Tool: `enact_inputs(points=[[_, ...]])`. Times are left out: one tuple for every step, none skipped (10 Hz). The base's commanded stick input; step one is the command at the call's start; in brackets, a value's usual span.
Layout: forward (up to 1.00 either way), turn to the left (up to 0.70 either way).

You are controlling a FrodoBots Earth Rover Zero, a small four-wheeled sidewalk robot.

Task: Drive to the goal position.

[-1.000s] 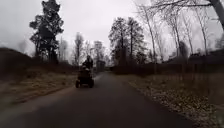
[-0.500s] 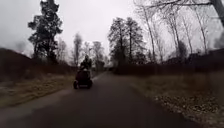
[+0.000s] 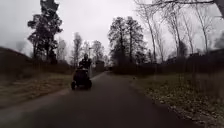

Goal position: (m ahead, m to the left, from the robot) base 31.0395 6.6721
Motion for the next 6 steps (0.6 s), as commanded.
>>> enact_inputs(points=[[0.45, 0.0], [0.45, 0.0], [0.45, 0.03], [0.45, 0.04], [0.45, 0.0], [0.45, 0.01]])
